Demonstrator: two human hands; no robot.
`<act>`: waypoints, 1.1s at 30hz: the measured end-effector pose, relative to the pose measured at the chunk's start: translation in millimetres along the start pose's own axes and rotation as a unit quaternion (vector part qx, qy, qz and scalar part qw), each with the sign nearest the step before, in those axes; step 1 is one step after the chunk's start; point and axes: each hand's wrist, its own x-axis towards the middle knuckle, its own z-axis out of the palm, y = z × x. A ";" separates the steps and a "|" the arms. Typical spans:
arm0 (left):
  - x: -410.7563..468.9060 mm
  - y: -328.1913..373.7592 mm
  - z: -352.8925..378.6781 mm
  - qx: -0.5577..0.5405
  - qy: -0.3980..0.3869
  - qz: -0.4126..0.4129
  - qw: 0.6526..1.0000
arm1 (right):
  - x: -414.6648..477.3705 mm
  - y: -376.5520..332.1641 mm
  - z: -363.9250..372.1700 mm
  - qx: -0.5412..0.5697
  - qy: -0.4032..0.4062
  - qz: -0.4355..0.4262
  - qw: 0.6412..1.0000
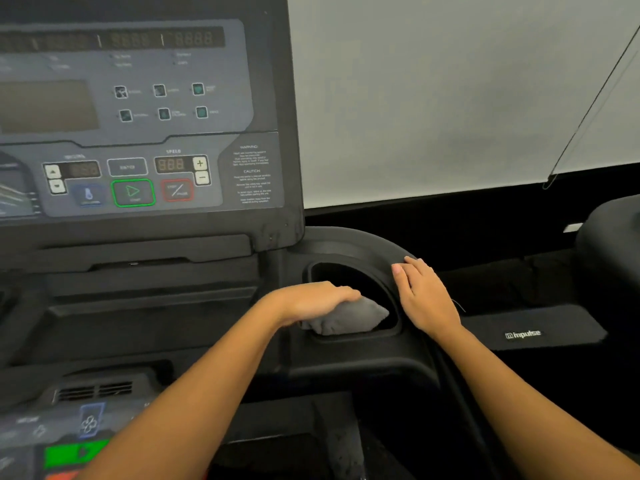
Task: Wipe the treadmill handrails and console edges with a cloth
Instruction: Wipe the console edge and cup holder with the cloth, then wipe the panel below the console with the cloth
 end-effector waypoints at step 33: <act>-187.4 -210.5 -36.5 -0.165 0.575 0.018 0.801 | -61.3 -200.8 121.2 -0.196 -0.321 -0.338 0.863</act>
